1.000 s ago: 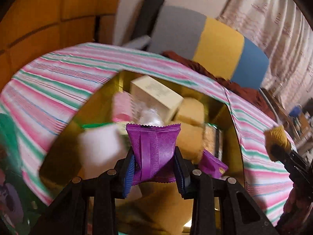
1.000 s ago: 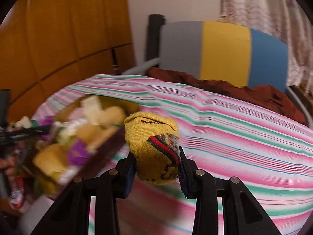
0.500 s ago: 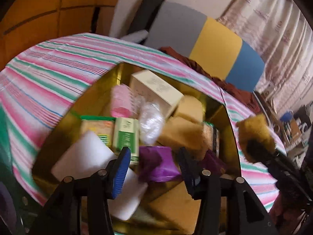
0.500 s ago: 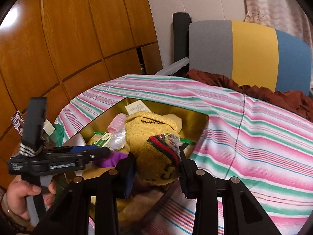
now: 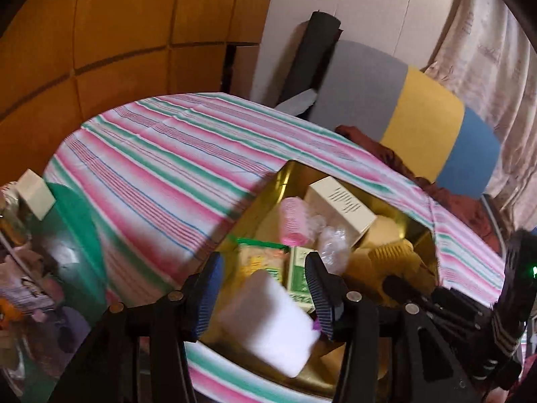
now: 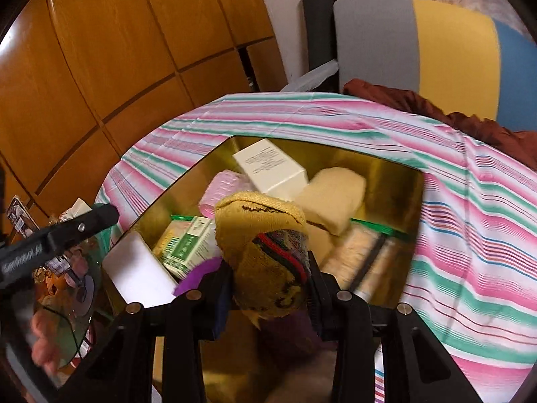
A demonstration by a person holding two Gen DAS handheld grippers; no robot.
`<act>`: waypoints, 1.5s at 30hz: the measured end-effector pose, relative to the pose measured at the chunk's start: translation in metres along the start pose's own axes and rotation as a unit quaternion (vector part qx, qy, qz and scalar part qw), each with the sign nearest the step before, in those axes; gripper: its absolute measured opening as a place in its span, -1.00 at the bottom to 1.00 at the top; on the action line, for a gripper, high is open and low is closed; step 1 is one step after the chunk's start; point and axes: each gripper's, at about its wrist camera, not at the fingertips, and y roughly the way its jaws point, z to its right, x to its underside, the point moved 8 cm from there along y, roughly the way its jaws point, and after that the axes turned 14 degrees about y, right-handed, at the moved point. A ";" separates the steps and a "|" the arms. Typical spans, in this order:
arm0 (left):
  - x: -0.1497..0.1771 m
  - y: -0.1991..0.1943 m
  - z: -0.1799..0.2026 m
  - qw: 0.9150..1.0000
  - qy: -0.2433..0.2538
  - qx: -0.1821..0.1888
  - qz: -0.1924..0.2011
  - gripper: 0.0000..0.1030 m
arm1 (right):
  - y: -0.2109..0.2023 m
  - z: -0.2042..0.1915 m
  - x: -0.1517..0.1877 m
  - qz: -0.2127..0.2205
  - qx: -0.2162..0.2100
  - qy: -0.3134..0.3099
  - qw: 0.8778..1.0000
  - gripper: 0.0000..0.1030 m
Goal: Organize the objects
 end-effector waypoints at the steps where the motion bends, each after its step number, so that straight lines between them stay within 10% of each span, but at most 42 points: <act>1: 0.001 -0.001 0.000 1.000 0.001 -0.003 -0.001 -0.02 | 0.004 -0.003 -0.001 -0.002 -0.001 -0.001 1.000 -0.19; 8: 0.006 -0.008 0.000 0.999 0.016 -0.036 -0.013 -0.02 | 0.022 -0.014 0.000 -0.012 -0.002 0.009 1.000 0.63; 15: 0.011 -0.014 0.013 0.998 0.046 -0.040 -0.019 -0.02 | -0.024 -0.010 0.005 0.037 0.021 0.014 0.999 1.00; 27: 0.008 -0.038 0.028 0.995 0.073 -0.072 0.002 -0.02 | -0.064 0.001 0.009 0.050 0.180 0.005 0.982 1.00; 45: 0.017 -0.035 0.019 0.994 0.063 -0.085 -0.026 -0.02 | -0.076 -0.012 0.016 0.040 0.196 0.027 0.980 1.00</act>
